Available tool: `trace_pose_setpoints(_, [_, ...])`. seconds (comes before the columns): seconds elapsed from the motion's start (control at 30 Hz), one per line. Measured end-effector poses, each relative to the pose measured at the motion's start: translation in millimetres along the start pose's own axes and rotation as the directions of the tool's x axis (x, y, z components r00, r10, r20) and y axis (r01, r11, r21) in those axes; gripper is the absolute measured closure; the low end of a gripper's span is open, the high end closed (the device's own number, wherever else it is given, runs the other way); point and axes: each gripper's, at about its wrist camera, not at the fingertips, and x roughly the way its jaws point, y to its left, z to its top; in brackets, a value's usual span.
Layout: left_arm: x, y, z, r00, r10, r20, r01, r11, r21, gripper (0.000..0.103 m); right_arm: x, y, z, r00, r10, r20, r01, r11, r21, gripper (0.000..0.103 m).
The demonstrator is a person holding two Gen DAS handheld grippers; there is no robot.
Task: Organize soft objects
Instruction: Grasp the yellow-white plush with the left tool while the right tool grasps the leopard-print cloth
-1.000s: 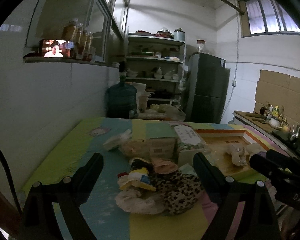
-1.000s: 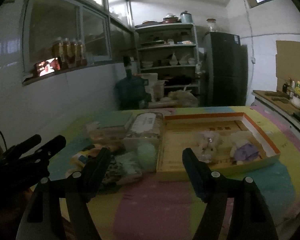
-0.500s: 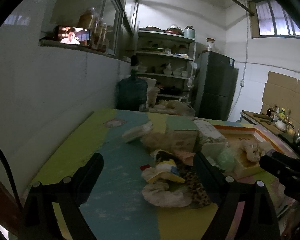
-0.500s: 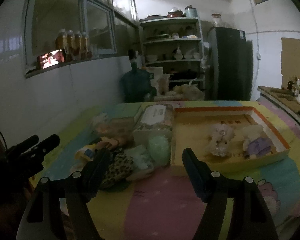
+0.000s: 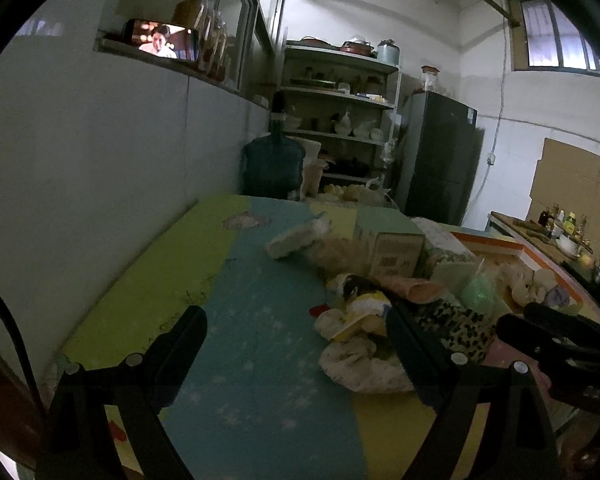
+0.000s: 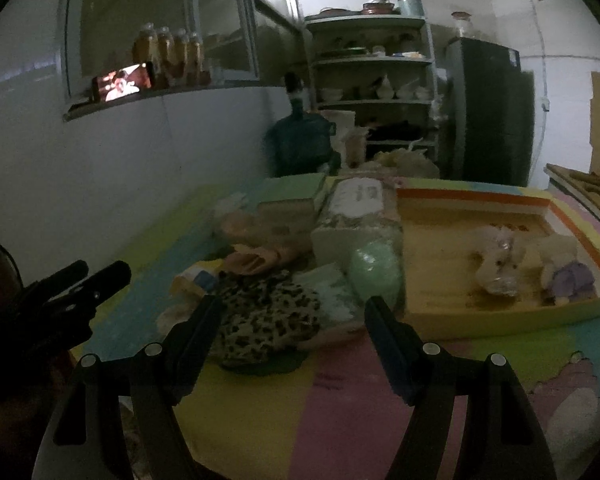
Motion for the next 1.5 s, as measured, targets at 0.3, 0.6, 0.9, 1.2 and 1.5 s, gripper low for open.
trace_pose_setpoints(0.3, [8,8,-3,1.000,-0.012,-0.015,0.012,1.000,-0.008,0.011,29,15,2,1.000,0.004,-0.027,-0.006,0.999,-0.051,0.027])
trace_pose_setpoints(0.6, [18,18,-2,1.000,-0.012,-0.029,0.011,1.000,-0.023,0.011,49,20,5,0.999,-0.021,-0.039,0.017,0.995,-0.096,0.035])
trace_pose_setpoints(0.9, [28,23,-1,0.998,-0.029,-0.048,0.027,0.999,-0.034,0.011,66,17,-3,0.991,-0.026,-0.129,0.014,0.995,-0.097,0.083])
trace_pose_setpoints(1.2, [39,-8,11,0.992,-0.113,-0.062,0.114,0.993,0.022,0.011,41,1,-2,0.996,0.018,-0.093,-0.020,1.000,-0.022,0.091])
trace_pose_setpoints(1.5, [82,-50,15,0.977,-0.111,-0.181,0.132,0.985,0.110,0.032,7,-17,3,1.000,0.002,-0.022,-0.002,1.000,0.014,0.091])
